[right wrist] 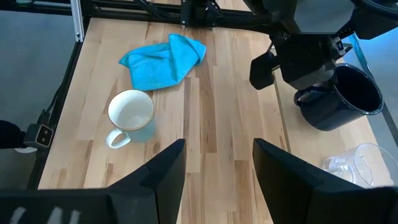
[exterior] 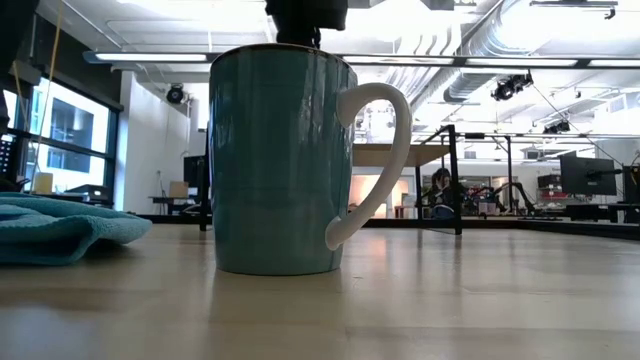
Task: Stack small to large cups/mugs on shelf
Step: Put the dark blue mug on the shelf
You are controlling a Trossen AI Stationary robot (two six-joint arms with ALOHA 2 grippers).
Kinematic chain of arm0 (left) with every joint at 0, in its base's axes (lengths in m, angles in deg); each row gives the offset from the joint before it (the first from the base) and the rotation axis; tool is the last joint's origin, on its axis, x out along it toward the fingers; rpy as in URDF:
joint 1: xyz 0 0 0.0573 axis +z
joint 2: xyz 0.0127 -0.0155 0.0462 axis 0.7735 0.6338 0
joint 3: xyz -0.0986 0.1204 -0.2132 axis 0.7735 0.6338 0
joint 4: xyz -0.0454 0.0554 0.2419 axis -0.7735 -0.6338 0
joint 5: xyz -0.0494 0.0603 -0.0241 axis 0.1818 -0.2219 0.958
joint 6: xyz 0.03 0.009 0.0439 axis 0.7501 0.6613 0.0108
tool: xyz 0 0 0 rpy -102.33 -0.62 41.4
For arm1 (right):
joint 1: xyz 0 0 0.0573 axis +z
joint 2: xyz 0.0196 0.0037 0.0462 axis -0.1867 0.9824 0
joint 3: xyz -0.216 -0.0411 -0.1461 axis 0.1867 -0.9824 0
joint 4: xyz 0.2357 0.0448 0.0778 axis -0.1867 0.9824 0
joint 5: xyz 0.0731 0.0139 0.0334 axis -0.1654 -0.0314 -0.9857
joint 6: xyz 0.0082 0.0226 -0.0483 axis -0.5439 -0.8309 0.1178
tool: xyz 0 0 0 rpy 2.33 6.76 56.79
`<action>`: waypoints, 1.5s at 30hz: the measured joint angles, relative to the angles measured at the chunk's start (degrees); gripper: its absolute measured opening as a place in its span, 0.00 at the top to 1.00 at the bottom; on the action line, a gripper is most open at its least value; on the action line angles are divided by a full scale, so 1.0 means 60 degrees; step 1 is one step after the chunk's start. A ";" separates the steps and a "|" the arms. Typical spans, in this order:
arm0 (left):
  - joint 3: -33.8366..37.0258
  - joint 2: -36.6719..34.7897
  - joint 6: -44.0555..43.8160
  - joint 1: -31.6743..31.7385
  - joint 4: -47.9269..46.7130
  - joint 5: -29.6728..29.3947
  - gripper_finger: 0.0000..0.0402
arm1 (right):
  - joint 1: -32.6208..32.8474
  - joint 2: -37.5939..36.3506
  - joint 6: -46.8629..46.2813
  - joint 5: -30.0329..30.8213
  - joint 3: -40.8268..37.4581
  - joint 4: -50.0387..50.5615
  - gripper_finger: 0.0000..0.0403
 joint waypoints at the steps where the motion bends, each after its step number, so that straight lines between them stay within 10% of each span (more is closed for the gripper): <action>1: 0.0000 0.0000 0.0000 0.0000 -0.0011 0.0021 1.00 | 0.0003 0.0000 0.0000 0.0000 0.0000 0.0000 0.56; 45: -0.0011 0.0497 -0.0503 0.0204 -0.0336 0.0213 1.00 | 0.0001 0.0000 0.0073 0.0001 0.0000 0.0065 0.56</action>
